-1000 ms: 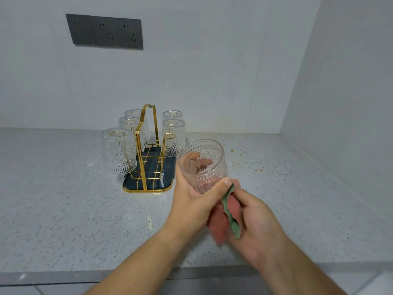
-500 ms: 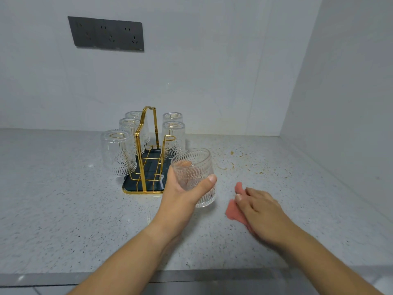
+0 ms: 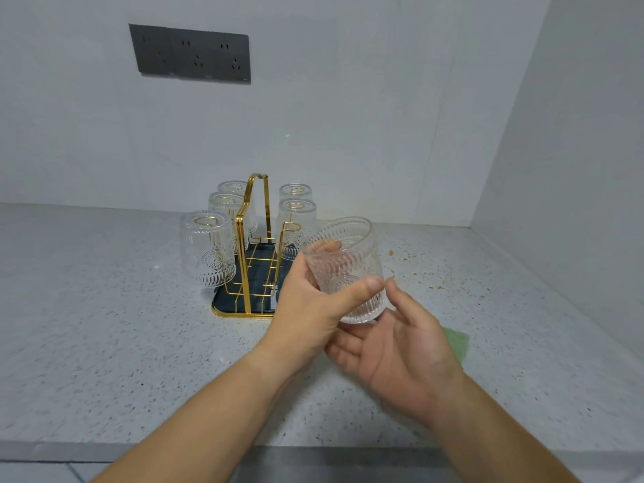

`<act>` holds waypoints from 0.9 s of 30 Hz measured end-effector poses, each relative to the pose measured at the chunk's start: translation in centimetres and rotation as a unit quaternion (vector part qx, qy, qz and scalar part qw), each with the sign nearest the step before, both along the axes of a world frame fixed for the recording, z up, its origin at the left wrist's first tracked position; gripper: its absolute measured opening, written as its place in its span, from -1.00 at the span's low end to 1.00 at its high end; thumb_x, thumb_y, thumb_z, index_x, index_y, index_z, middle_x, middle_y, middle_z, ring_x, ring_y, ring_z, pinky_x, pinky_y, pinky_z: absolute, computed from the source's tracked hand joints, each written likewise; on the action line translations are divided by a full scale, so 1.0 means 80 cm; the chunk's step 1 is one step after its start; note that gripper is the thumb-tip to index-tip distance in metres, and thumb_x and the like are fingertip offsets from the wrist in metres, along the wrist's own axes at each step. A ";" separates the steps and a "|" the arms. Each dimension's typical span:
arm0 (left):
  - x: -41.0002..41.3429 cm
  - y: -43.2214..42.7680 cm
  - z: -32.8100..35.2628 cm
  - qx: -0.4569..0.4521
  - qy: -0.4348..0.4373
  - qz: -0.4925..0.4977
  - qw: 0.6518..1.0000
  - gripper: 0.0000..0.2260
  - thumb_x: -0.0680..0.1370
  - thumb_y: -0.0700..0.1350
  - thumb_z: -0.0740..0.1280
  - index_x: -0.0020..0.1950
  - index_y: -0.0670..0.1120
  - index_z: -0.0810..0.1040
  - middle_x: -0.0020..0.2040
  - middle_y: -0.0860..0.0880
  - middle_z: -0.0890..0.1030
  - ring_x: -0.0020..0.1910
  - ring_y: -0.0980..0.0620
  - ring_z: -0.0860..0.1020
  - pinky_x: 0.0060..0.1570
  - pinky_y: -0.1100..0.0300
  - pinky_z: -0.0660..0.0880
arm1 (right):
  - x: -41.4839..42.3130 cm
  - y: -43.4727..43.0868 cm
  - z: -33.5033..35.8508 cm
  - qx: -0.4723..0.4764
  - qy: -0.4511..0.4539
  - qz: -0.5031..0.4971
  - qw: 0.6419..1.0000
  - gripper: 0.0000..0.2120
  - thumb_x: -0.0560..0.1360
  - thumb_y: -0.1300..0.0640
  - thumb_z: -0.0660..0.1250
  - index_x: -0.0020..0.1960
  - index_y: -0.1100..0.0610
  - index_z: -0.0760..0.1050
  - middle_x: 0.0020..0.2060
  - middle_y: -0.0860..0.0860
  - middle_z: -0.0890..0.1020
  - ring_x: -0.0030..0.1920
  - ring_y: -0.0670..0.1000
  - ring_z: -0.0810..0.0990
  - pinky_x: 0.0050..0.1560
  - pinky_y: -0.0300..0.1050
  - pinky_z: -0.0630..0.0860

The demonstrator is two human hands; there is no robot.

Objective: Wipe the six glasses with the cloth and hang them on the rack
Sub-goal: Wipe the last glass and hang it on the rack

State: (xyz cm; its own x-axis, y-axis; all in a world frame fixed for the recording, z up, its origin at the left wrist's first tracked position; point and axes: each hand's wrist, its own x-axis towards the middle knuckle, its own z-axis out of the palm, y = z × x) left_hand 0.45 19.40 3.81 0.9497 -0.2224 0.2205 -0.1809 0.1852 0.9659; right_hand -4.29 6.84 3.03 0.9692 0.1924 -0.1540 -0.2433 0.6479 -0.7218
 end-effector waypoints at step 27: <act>0.065 0.080 0.148 0.209 -0.147 0.052 0.965 -0.35 0.57 0.47 0.02 0.41 0.08 0.48 0.35 0.10 0.57 0.37 0.12 0.50 0.45 0.06 0.36 | 0.107 -0.005 0.121 -0.431 -0.217 -0.282 0.829 -0.45 0.46 -0.04 0.54 0.39 -0.04 0.44 0.11 0.11 0.62 0.08 0.05 0.68 0.10 0.03 0.65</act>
